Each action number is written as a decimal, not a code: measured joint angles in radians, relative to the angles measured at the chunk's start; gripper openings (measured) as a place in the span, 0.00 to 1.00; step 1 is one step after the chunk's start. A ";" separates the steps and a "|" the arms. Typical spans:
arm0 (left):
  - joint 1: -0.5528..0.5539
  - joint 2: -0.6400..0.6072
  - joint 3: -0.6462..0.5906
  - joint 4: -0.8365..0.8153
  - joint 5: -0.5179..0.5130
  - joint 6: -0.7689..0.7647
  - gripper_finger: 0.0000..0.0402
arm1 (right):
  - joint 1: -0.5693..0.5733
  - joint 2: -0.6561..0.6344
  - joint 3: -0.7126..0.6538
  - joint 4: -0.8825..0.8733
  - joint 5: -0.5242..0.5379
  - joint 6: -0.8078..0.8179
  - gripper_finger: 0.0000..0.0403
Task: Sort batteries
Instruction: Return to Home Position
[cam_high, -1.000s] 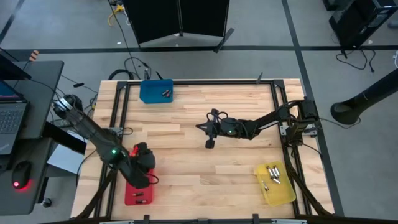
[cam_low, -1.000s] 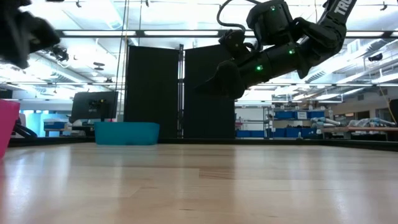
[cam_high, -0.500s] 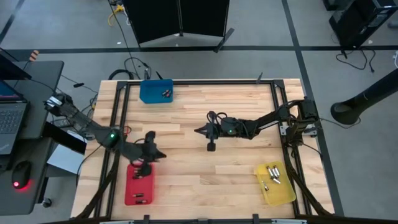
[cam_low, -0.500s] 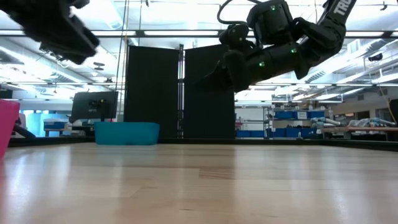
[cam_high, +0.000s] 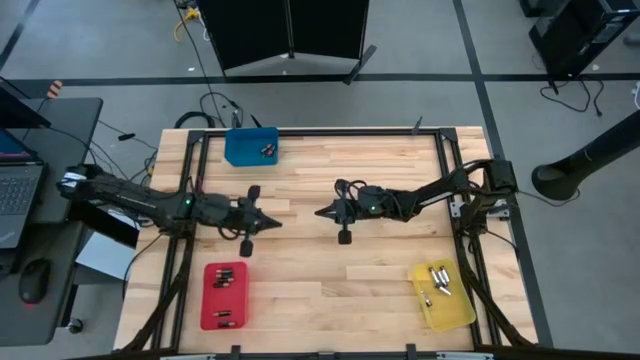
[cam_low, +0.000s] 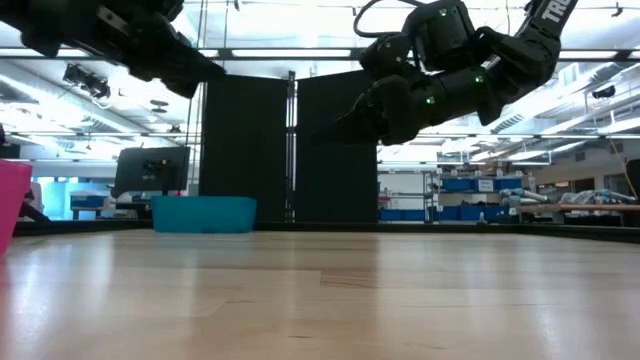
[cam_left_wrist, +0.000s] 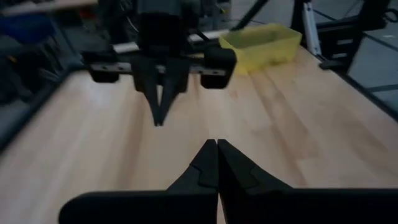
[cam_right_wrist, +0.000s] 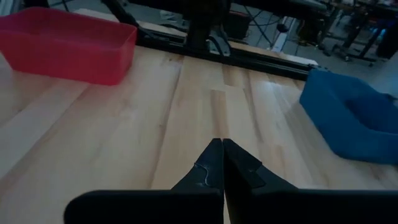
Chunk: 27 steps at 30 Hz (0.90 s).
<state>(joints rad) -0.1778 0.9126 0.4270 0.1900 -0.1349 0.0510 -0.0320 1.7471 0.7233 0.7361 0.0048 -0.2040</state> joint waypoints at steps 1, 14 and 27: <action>0.013 0.000 0.000 0.014 0.001 0.022 0.01 | -0.005 -0.017 -0.013 0.000 0.000 -0.005 0.01; 0.200 0.002 -0.148 0.444 0.211 0.072 0.01 | -0.049 -0.264 -0.338 0.193 0.000 0.089 0.01; 0.378 -0.001 -0.274 0.642 0.331 0.046 0.01 | -0.057 -0.457 -0.559 0.266 0.072 0.124 0.01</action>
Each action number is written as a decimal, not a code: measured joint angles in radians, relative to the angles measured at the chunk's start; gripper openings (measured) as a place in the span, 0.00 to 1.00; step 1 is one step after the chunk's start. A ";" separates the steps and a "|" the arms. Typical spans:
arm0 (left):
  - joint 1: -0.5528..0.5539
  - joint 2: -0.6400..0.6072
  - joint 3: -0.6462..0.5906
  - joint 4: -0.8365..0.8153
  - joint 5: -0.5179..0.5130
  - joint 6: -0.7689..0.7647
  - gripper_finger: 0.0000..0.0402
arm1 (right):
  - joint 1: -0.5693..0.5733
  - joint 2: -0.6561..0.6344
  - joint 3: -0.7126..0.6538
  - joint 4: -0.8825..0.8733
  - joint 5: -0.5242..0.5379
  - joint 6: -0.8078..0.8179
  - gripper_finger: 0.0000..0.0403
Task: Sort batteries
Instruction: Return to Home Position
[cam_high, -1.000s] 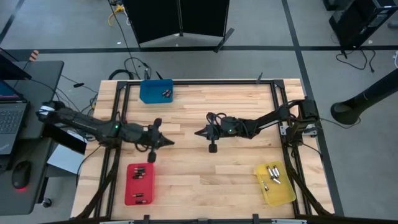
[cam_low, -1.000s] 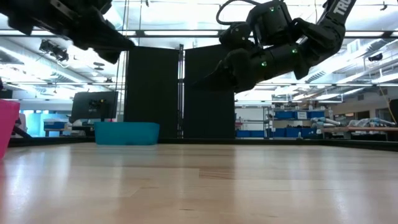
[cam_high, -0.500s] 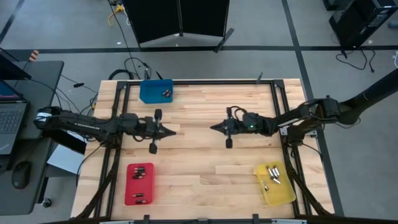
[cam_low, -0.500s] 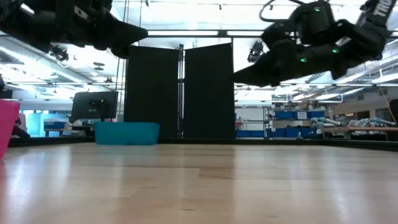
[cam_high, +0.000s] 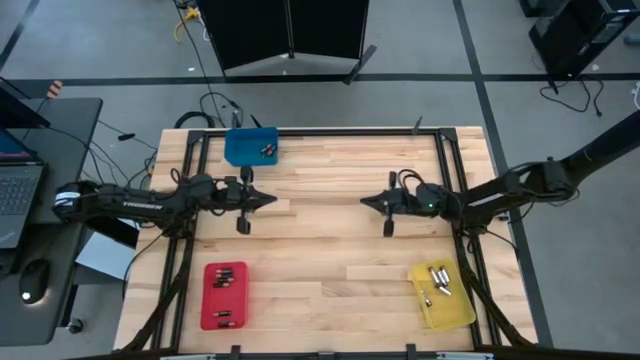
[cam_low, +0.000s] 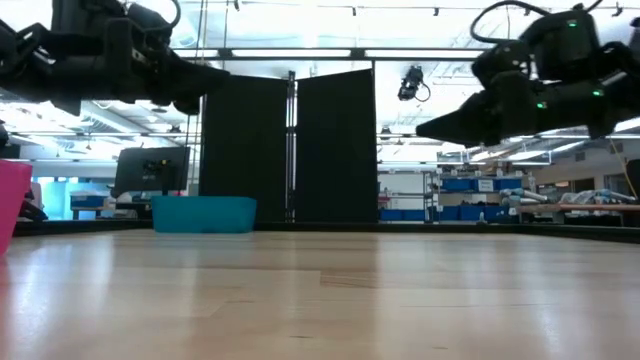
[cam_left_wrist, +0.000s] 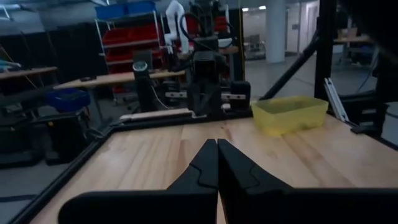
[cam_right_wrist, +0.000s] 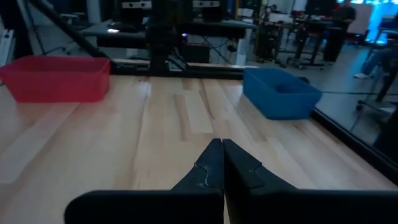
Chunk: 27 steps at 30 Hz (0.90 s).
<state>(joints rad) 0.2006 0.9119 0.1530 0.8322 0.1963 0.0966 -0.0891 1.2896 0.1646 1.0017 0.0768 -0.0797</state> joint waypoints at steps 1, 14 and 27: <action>0.009 -0.001 -0.012 0.022 0.002 -0.001 0.01 | 0.000 -0.021 -0.016 0.001 0.012 0.005 0.01; 0.044 -0.214 -0.143 -0.018 -0.020 -0.083 0.01 | 0.003 -0.257 -0.159 -0.099 0.109 0.070 0.01; 0.044 -0.645 -0.125 -0.577 -0.114 -0.059 0.01 | -0.004 -0.585 -0.159 -0.503 0.113 0.068 0.01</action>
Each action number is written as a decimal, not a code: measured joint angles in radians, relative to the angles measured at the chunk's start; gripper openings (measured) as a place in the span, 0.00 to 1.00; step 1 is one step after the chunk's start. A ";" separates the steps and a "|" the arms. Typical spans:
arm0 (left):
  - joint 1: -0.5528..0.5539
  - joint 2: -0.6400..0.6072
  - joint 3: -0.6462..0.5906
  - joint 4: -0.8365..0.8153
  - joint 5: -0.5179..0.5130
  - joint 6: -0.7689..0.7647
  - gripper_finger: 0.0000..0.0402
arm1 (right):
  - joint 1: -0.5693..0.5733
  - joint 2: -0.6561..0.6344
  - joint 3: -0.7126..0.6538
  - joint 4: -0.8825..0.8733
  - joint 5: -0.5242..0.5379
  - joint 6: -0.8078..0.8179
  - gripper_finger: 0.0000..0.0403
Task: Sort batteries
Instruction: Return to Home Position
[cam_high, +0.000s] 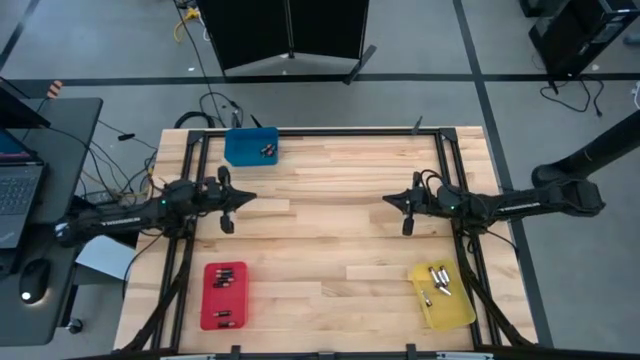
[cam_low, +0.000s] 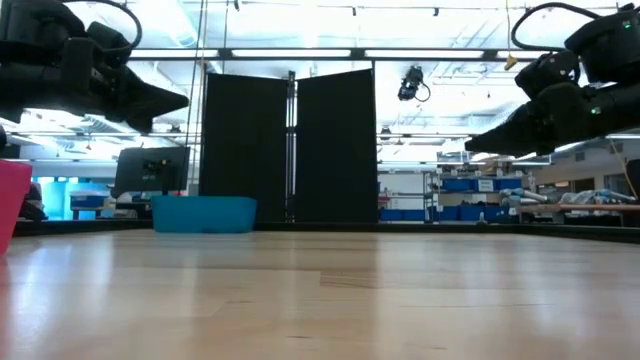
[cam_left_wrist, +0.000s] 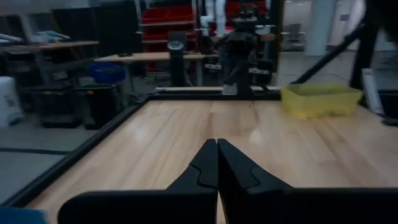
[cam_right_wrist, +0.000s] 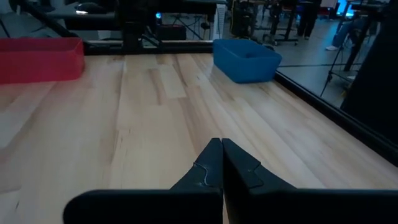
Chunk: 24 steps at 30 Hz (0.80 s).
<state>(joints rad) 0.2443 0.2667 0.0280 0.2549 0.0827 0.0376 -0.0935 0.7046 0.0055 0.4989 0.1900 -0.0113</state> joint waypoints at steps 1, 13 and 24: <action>0.000 -0.043 0.000 -0.036 -0.013 0.001 0.01 | -0.001 -0.032 0.000 -0.035 0.000 0.001 0.01; 0.000 -0.268 -0.011 -0.223 -0.048 0.015 0.01 | -0.002 -0.400 0.000 -0.382 0.019 0.017 0.01; 0.000 -0.267 0.014 -0.206 -0.029 0.080 0.01 | -0.031 -0.573 0.000 -0.462 -0.066 -0.017 0.01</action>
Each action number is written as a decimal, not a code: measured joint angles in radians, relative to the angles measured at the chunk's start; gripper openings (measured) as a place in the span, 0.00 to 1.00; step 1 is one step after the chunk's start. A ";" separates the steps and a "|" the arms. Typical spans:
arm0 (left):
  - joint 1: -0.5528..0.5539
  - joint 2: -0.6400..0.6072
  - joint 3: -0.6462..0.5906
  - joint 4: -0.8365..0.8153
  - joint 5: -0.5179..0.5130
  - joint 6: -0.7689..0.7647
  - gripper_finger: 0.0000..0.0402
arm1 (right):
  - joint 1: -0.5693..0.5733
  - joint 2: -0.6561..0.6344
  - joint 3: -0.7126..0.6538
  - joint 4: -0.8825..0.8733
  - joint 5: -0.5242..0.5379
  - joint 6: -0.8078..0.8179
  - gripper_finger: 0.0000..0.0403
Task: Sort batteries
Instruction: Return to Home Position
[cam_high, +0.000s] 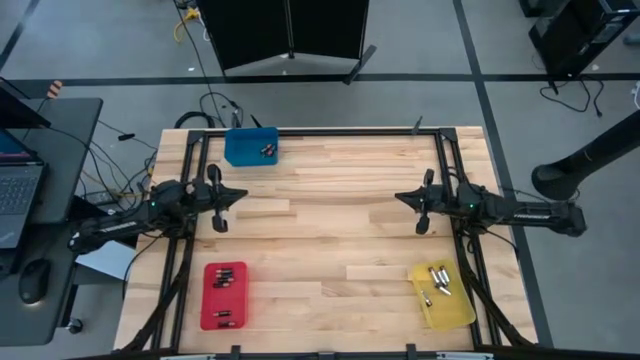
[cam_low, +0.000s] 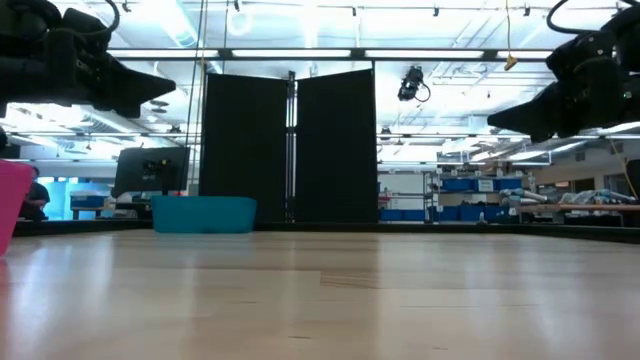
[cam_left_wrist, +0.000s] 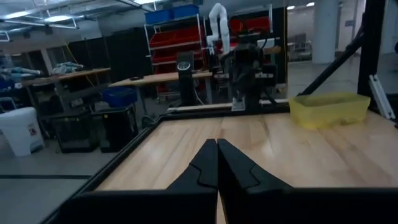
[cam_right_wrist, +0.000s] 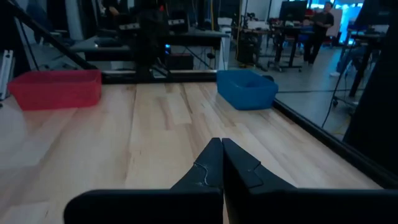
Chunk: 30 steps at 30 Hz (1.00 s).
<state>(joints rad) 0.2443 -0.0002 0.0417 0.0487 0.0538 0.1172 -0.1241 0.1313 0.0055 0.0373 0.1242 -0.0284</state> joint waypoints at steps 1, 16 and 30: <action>0.000 0.000 0.000 -0.008 -0.002 0.003 0.01 | -0.003 -0.007 0.000 -0.001 -0.004 -0.005 0.01; 0.001 0.004 -0.033 -0.010 -0.254 -0.048 0.04 | -0.131 -0.035 0.002 -0.004 -0.019 -0.048 0.01; 0.004 0.000 -0.033 -0.010 -0.265 -0.014 0.04 | -0.182 -0.036 0.001 0.006 0.038 -0.029 0.02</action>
<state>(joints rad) 0.2485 -0.0002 0.0086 0.0388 -0.2113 0.1027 -0.3058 0.0952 0.0065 0.0435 0.1621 -0.0571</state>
